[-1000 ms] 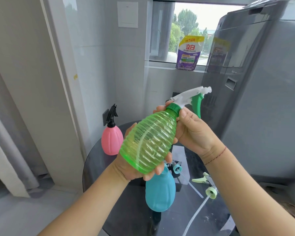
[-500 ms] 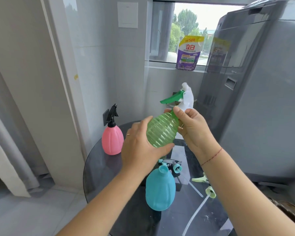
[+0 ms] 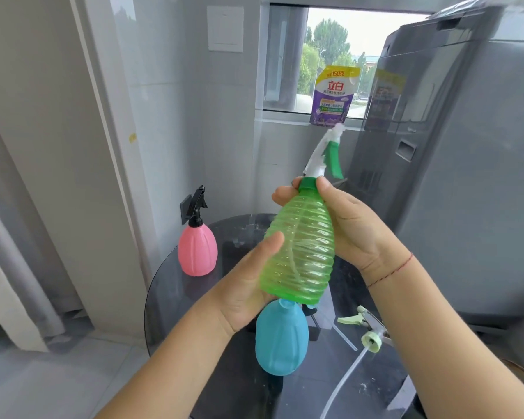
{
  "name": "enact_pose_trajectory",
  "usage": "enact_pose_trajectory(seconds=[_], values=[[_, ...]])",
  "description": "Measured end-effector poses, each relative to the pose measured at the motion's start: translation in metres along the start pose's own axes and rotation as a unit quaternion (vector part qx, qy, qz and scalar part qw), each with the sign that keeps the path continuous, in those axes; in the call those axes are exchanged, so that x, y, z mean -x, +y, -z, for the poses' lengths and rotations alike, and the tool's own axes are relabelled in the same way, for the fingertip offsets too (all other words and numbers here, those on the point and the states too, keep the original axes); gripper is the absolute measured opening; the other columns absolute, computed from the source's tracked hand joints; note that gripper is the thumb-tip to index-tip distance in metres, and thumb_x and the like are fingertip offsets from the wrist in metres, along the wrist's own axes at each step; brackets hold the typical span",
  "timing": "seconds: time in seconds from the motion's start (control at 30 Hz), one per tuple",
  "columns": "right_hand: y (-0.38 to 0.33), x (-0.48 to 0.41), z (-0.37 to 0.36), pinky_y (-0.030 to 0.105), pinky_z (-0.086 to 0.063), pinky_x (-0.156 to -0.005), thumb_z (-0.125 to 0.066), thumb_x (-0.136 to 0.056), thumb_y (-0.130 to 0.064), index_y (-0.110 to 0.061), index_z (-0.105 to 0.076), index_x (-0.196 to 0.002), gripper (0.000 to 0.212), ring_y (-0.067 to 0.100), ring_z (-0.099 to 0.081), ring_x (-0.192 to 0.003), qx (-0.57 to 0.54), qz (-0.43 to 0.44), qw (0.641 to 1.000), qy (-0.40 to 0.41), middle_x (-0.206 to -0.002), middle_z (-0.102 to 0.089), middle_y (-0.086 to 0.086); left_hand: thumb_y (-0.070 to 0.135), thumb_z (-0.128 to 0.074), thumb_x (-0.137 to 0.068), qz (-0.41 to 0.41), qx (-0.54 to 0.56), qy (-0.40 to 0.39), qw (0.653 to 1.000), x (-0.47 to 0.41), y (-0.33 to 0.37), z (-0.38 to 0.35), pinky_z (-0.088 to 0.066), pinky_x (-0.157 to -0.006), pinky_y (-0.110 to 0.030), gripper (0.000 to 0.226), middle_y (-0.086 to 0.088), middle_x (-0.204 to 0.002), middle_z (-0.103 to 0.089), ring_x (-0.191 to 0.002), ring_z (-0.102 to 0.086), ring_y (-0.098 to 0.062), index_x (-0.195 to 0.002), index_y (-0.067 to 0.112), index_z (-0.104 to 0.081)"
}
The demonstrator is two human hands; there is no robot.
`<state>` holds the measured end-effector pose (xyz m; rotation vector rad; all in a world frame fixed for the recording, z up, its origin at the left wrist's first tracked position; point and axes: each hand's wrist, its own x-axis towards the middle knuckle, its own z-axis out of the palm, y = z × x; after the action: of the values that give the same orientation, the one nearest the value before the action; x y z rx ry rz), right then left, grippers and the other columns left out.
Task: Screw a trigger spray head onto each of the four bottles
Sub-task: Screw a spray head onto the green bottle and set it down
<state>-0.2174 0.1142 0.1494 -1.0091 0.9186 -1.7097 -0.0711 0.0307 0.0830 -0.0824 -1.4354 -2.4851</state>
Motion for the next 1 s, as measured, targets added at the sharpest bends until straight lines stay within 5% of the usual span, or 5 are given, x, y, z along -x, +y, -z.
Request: enact_pose_trajectory(seconds=[0.23, 0.43, 0.63, 0.77, 1.0], values=[[0.024, -0.006, -0.021, 0.037, -0.059, -0.069, -0.057, -0.094, -0.016, -0.002, -0.051, -0.103, 0.018, 0.02, -0.071, -0.074, 0.124, 0.096, 0.946, 0.282, -0.086, -0.075, 0.01, 0.06, -0.077, -0.055, -0.186, -0.577, 0.408, 0.683, -0.011, -0.019, -0.034, -0.049, -0.087, -0.036, 0.085, 0.006, -0.116, -0.06, -0.107, -0.055, -0.014, -0.129, 0.028, -0.049], [0.008, -0.003, -0.018, 0.037, -0.059, -0.064, -0.056, -0.095, -0.017, -0.003, -0.05, -0.103, 0.017, 0.021, -0.068, -0.068, 0.121, 0.127, 0.956, 0.237, -0.083, -0.072, 0.009, 0.067, -0.078, -0.057, 0.018, -0.035, 0.135, 0.99, -0.007, 0.005, -0.004, -0.051, -0.096, -0.049, 0.089, -0.007, -0.126, -0.065, -0.113, -0.064, -0.022, -0.131, 0.022, -0.055], [0.007, -0.003, -0.023, 0.046, -0.055, -0.082, -0.055, -0.094, -0.029, -0.007, -0.062, -0.102, 0.025, 0.025, -0.067, -0.081, 0.141, 0.073, 0.959, 0.233, -0.091, -0.076, 0.006, 0.056, -0.084, -0.057, -0.034, -0.085, 0.136, 0.987, -0.005, 0.0, -0.009, -0.059, -0.081, -0.031, 0.077, -0.009, -0.12, -0.067, -0.102, -0.069, -0.014, -0.122, 0.022, -0.061], [0.02, -0.005, -0.032, 0.043, -0.059, -0.077, -0.05, -0.096, -0.037, 0.001, -0.064, -0.106, 0.042, 0.016, -0.068, -0.074, 0.239, 0.063, 0.911, 0.33, -0.094, -0.076, 0.006, 0.051, -0.083, -0.047, -0.249, -0.5, 0.373, 0.741, -0.013, -0.024, -0.021, -0.044, -0.091, -0.02, 0.1, 0.004, -0.122, -0.041, -0.115, -0.046, -0.008, -0.133, 0.024, -0.04], [0.004, 0.01, -0.024, 0.049, -0.055, -0.083, -0.048, -0.098, -0.028, -0.011, -0.061, -0.095, 0.021, 0.025, -0.066, -0.084, 0.181, 0.094, 0.962, 0.183, -0.095, -0.073, 0.005, 0.049, -0.083, -0.064, 0.034, -0.068, 0.013, 0.997, 0.0, 0.012, 0.011, -0.055, -0.092, -0.045, 0.074, -0.008, -0.122, -0.068, -0.111, -0.065, -0.026, -0.128, 0.02, -0.06]])
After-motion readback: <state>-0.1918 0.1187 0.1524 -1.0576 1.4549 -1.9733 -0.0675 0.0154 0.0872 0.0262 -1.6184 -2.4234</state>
